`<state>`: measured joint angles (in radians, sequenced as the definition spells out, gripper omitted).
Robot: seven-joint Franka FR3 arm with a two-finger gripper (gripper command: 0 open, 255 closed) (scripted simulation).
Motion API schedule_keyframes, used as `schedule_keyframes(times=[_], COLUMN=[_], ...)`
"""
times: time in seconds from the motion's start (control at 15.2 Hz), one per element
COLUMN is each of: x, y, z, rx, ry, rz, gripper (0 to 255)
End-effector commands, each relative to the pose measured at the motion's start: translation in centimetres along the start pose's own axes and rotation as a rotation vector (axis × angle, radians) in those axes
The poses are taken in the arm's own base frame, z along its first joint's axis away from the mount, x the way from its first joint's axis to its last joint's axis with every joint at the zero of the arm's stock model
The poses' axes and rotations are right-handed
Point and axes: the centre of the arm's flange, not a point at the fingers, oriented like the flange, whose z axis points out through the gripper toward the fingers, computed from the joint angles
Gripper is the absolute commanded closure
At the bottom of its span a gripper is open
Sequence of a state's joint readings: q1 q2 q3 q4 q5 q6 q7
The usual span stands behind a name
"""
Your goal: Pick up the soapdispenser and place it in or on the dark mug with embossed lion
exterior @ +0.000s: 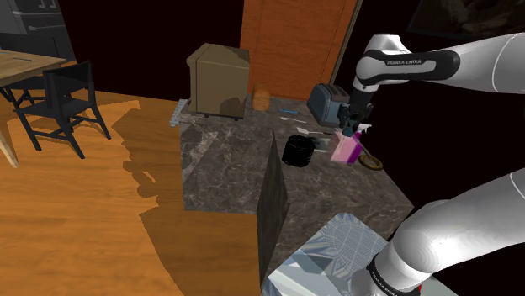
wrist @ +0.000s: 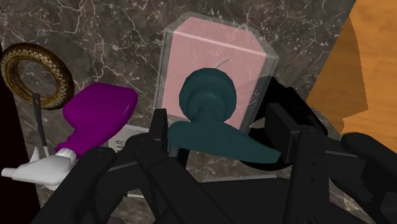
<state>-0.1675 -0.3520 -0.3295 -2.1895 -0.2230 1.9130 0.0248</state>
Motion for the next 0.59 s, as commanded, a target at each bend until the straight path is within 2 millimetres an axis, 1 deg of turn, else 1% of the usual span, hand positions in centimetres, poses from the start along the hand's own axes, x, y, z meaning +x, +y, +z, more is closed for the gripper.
schedule_keyframes(times=[0.0,0.53], x=[0.0,0.3], y=[0.1,0.6], z=[-1.1,-5.3], rx=[0.0,0.0], ry=[0.0,0.0], rz=[0.0,0.0], gripper=[255,255])
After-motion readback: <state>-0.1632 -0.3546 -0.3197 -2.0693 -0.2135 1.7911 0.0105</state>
